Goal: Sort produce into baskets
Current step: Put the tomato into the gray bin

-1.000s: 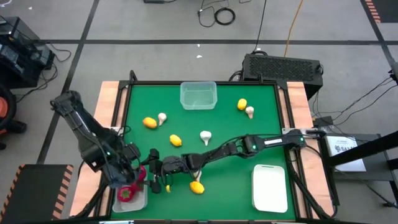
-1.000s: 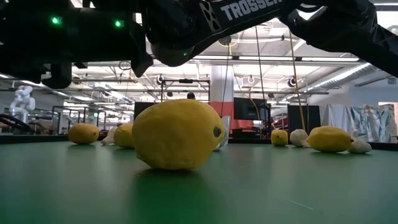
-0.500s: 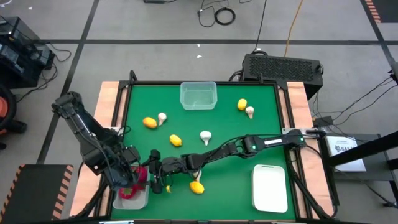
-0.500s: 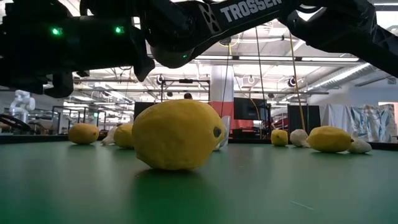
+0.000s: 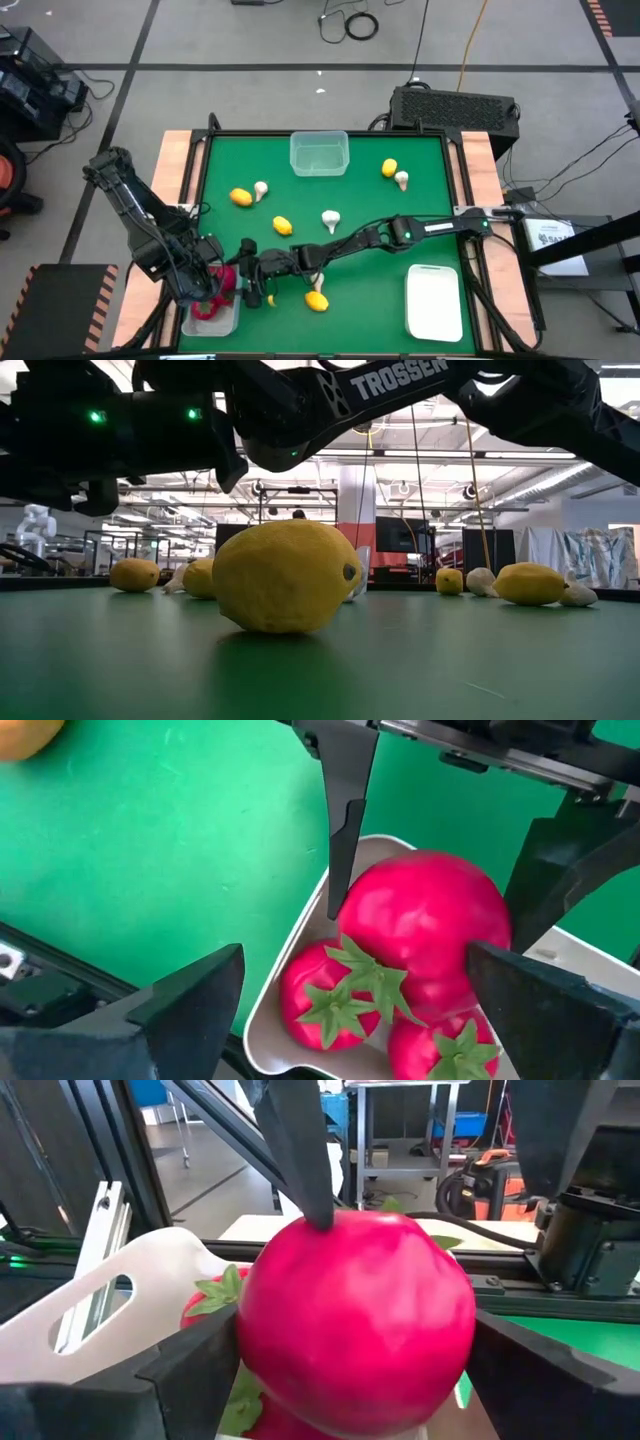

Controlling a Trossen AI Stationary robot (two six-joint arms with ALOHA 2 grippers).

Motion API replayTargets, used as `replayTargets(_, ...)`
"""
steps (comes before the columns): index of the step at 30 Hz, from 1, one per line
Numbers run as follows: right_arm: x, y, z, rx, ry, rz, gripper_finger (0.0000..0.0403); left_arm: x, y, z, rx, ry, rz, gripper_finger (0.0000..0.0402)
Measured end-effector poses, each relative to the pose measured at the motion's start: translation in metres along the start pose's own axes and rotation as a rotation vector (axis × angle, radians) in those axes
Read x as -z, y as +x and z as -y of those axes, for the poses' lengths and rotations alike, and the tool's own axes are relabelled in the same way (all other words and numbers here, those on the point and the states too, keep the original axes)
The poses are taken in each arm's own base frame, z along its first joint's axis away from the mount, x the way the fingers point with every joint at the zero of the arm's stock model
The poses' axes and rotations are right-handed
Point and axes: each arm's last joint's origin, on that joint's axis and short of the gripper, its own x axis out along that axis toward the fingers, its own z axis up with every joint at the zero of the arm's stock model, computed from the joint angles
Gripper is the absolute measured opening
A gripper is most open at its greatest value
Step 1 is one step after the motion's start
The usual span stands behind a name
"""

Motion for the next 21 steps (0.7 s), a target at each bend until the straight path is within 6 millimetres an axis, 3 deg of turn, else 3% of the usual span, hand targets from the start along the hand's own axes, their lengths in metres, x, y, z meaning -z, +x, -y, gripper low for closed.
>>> replayTargets(21,-0.005,-0.001,0.024,-0.082,0.097,-0.049,0.0346,0.001,0.001,-0.002,-0.021,0.005,-0.030,0.0384)
